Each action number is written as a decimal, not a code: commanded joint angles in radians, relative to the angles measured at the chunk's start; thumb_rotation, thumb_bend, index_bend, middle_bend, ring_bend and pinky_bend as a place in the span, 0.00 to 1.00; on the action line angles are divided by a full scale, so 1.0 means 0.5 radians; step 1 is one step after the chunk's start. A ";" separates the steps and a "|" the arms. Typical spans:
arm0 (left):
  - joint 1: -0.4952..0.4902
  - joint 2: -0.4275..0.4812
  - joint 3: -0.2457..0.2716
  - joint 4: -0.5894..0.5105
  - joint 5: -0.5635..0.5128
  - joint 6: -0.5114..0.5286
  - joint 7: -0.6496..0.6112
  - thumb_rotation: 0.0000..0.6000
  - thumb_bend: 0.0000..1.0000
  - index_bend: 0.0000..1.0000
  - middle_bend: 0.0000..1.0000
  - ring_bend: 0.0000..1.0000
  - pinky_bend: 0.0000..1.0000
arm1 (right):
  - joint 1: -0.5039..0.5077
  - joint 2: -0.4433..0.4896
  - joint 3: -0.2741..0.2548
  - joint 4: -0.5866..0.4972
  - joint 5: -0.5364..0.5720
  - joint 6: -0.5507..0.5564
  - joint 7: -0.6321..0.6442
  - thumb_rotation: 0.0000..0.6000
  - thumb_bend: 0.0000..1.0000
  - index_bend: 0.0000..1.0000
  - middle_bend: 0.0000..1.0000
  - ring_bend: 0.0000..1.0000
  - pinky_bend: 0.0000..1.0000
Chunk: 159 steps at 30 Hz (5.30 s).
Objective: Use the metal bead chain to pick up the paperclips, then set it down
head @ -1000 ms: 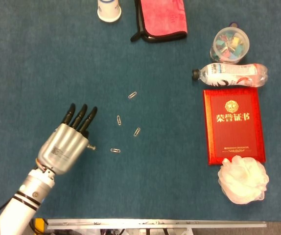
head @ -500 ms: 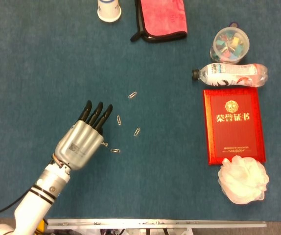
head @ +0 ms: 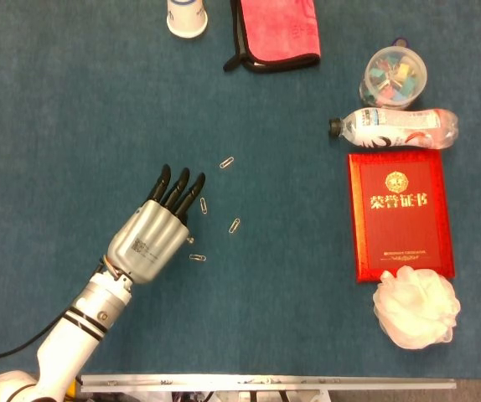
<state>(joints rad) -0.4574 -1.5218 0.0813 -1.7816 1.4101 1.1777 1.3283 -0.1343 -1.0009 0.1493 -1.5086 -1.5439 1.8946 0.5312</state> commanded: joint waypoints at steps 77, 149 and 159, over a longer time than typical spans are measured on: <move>-0.326 -0.282 -0.220 0.393 -0.643 -0.159 -0.006 1.00 0.41 0.58 0.01 0.00 0.13 | -0.012 0.014 0.015 0.019 -0.027 -0.034 0.088 1.00 0.35 0.37 0.36 0.32 0.45; -0.875 -0.539 -0.319 0.853 -1.191 -0.218 -0.034 1.00 0.41 0.58 0.01 0.00 0.13 | 0.020 0.032 0.030 0.010 0.016 -0.118 0.108 1.00 0.35 0.37 0.36 0.32 0.45; -0.908 -0.532 -0.302 0.775 -1.176 -0.158 -0.019 1.00 0.41 0.58 0.01 0.00 0.13 | 0.018 0.031 0.032 0.006 0.015 -0.112 0.104 1.00 0.35 0.37 0.36 0.32 0.45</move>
<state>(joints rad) -0.9117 -1.7904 -0.0726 -1.3878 0.8201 1.0933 1.3163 -0.1252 -0.9855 0.1649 -1.5057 -1.5364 1.8384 0.5832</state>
